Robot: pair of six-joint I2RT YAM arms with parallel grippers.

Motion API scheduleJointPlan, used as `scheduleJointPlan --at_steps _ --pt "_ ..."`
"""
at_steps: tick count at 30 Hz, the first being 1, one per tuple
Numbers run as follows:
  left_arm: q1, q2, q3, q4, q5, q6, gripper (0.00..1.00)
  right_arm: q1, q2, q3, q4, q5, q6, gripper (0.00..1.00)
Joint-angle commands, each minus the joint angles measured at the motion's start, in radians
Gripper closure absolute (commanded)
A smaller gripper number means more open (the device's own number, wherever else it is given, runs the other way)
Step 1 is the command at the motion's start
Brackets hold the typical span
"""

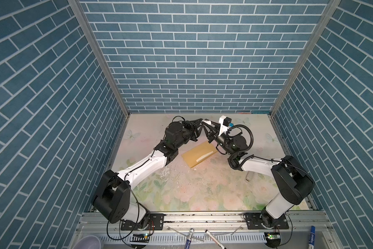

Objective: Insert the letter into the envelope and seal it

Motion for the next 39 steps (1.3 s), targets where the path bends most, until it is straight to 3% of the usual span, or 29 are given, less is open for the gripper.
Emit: scheduleJointPlan --at_steps 1,5,10,14,20,25,30,39 --pt "0.003 0.008 0.014 -0.001 -0.016 0.122 1.00 0.009 -0.018 0.033 -0.010 -0.004 -0.012 0.59" --pt "0.027 -0.029 0.022 -0.158 -0.035 0.340 1.00 0.008 -0.092 -0.013 -0.118 0.028 -0.024 0.37" --pt "0.048 -0.111 0.056 -0.460 -0.150 0.699 1.00 0.008 -0.243 -0.055 -0.433 0.141 -0.040 0.21" --pt "0.048 -0.164 0.085 -0.657 -0.291 1.010 1.00 0.008 -0.339 -0.045 -0.738 0.233 -0.013 0.14" --pt "0.048 -0.232 0.033 -0.729 -0.427 1.344 1.00 0.008 -0.367 0.057 -1.197 0.339 0.134 0.14" --pt "0.048 -0.274 -0.015 -0.720 -0.432 1.453 1.00 0.008 -0.330 0.104 -1.365 0.376 0.311 0.17" --pt "0.048 -0.301 -0.092 -0.633 -0.398 1.468 1.00 0.009 -0.258 0.151 -1.492 0.383 0.450 0.20" --pt "0.048 -0.287 -0.104 -0.613 -0.372 1.484 1.00 0.043 -0.113 0.198 -1.544 0.345 0.637 0.21"
